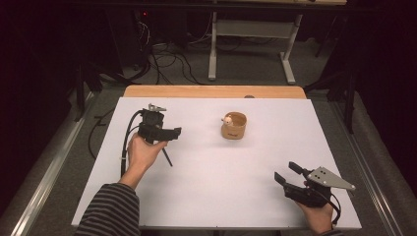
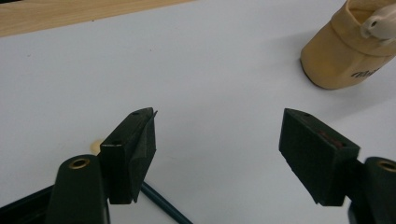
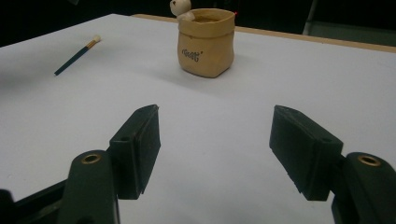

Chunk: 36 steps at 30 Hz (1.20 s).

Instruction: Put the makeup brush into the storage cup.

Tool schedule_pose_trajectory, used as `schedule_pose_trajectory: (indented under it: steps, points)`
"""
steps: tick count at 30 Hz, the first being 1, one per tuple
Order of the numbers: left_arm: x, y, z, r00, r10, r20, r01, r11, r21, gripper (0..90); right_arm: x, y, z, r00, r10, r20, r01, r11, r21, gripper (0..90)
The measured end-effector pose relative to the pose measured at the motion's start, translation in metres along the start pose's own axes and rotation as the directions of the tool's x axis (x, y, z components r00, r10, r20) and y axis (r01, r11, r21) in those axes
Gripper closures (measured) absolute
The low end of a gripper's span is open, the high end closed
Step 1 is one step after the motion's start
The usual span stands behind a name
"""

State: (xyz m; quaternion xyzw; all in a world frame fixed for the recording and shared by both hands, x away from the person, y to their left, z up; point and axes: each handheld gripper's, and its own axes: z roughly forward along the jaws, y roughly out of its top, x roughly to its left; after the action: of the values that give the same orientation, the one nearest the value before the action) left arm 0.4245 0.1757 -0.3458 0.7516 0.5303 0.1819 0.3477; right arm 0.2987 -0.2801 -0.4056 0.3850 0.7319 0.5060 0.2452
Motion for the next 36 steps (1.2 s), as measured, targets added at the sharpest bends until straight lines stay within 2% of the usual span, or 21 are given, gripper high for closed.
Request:
schedule_pose_trajectory:
  steps: [8, 13, 17, 27, 36]
  points:
    - [0.001, 0.005, 0.003, 0.9996, 0.016, -0.024, -0.014, 0.997, 0.076, 26.2, 0.001, 0.0, 0.0, 1.0, -0.003, 0.004, 0.003, 1.0, 0.009, 35.5]
    - [0.004, 0.006, 0.007, 0.9997, -0.021, -0.008, 0.022, 0.9915, 0.128, 25.7, 0.001, 0.0, 0.0, 0.9999, -0.012, 0.005, 0.011, 1.0, 0.01, 35.6]
    - [0.006, 0.007, 0.01, 0.9995, -0.024, -0.019, 0.027, 0.9862, 0.163, 25.9, 0.001, 0.0, 0.001, 1.0, -0.005, 0.004, 0.005, 1.0, 0.007, 35.6]
    - [0.011, 0.008, 0.017, 0.9969, -0.055, -0.056, 0.067, 0.9667, 0.247, 26.4, 0.001, 0.0, 0.001, 1.0, -0.005, 0.005, 0.005, 1.0, 0.009, 35.5]
    - [0.015, 0.009, 0.026, 0.9924, -0.088, -0.086, 0.112, 0.9399, 0.323, 24.3, 0.001, 0.0, 0.001, 1.0, -0.007, 0.004, 0.007, 1.0, 0.009, 35.5]
